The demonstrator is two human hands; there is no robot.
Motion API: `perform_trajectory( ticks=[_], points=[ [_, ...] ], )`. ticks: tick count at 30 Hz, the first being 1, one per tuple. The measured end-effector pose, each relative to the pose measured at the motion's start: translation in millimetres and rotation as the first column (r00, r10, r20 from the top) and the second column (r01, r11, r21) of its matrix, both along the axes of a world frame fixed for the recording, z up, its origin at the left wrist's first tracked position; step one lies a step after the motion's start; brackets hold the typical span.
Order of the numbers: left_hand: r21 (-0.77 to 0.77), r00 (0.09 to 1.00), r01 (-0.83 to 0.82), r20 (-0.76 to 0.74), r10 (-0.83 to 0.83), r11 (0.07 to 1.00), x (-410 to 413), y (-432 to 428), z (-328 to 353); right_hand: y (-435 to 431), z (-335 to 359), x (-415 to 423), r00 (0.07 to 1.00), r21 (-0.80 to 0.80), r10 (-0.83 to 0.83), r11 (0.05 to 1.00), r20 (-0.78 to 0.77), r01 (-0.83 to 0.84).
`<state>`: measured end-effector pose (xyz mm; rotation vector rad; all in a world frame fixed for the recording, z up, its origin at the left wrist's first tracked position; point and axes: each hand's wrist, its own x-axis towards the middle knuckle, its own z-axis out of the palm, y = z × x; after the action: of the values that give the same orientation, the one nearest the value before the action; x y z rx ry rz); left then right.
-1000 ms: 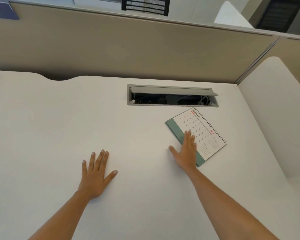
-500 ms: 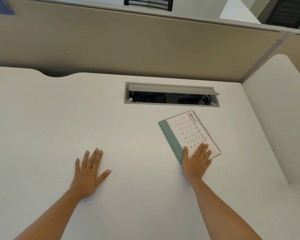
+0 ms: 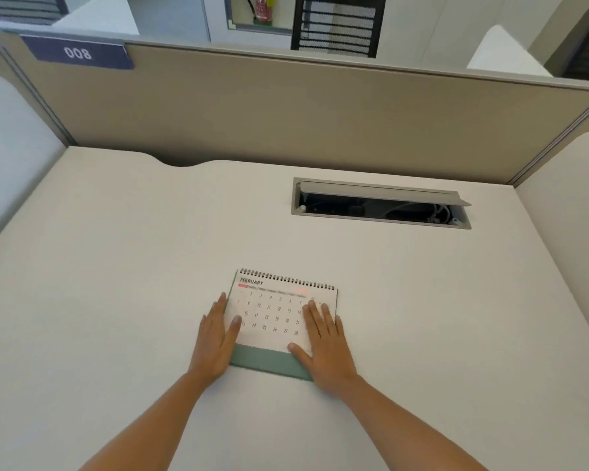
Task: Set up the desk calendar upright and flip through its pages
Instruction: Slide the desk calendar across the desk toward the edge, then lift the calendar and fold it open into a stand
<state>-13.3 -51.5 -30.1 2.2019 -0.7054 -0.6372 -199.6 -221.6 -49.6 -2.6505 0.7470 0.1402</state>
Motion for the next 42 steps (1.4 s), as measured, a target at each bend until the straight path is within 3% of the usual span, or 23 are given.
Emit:
perform_trajectory(
  ticks=[3, 5, 9, 12, 14, 17, 21, 24, 26, 28, 29, 31, 33, 34, 36, 38, 42],
  points=[
    [0.006, 0.996, -0.081, 0.041, 0.081, 0.997, 0, 16, 5, -7, 6, 17, 0.986, 0.041, 0.163, 0.986, -0.034, -0.161],
    [0.006, 0.994, -0.111, 0.024, 0.111, 0.994, 1, 18, 10, -12, 12, 26, 0.983, 0.068, 0.179, 0.982, -0.047, -0.176],
    [0.001, 0.95, -0.25, -0.191, 0.246, 0.968, 4, 12, 27, 2, 19, 31, 0.99, 0.274, -0.133, 0.955, 0.042, 0.117],
    [0.024, 0.915, -0.264, -0.31, 0.258, 0.964, 5, 13, 35, 22, 20, 22, 0.905, 0.398, -0.415, 0.849, 0.093, 0.348],
    [0.034, 0.906, -0.261, -0.335, 0.257, 0.965, 3, 18, 37, 34, 19, 12, 0.859, 0.442, -0.502, 0.796, 0.103, 0.413],
    [0.042, 0.894, -0.249, -0.374, 0.246, 0.968, -6, 24, 36, 49, 21, 4, 0.835, 0.515, -0.543, 0.743, 0.092, 0.427],
    [0.044, 0.831, -0.382, -0.42, 0.364, 0.923, -11, 23, 40, 57, 35, 4, 0.728, 0.742, -0.683, 0.518, 0.06, 0.425],
    [0.006, 0.746, -0.49, -0.514, 0.423, 0.872, -5, 21, 52, 51, 51, 9, 0.665, 0.822, -0.747, 0.379, 0.001, 0.425],
    [-0.002, 0.812, -0.451, -0.416, 0.41, 0.892, -5, 18, 65, 48, 61, 11, 0.672, 0.864, -0.74, 0.321, -0.026, 0.388],
    [0.026, 0.887, -0.413, -0.219, 0.408, 0.911, -3, 13, 85, 48, 69, 14, 0.723, 0.866, -0.691, 0.351, -0.017, 0.356],
    [0.04, 0.904, -0.404, -0.135, 0.406, 0.914, -2, 10, 97, 49, 71, 14, 0.762, 0.828, -0.647, 0.431, 0.007, 0.358],
    [0.044, 0.914, -0.4, -0.053, 0.402, 0.916, 1, 4, 121, 57, 74, 18, 0.865, 0.669, -0.491, 0.679, 0.109, 0.301],
    [0.034, 0.913, -0.406, -0.037, 0.407, 0.913, 2, -2, 146, 70, 76, 23, 0.943, 0.454, -0.226, 0.886, 0.243, 0.096],
    [0.023, 0.912, -0.41, -0.023, 0.41, 0.912, 1, -5, 157, 75, 76, 26, 0.951, 0.366, -0.119, 0.931, 0.285, 0.006],
    [-0.007, 0.909, -0.416, 0.012, 0.416, 0.909, -4, -8, 176, 83, 77, 34, 0.935, 0.297, -0.084, 0.955, 0.346, -0.024],
    [-0.08, 0.918, -0.397, -0.023, 0.397, 0.914, -11, -10, 188, 82, 81, 40, 0.872, 0.401, -0.245, 0.914, 0.424, 0.061],
    [-0.229, 0.94, -0.233, -0.302, 0.159, 0.945, -25, -20, 198, 68, 85, 39, 0.736, 0.52, -0.447, 0.841, 0.509, 0.152]
  ],
)
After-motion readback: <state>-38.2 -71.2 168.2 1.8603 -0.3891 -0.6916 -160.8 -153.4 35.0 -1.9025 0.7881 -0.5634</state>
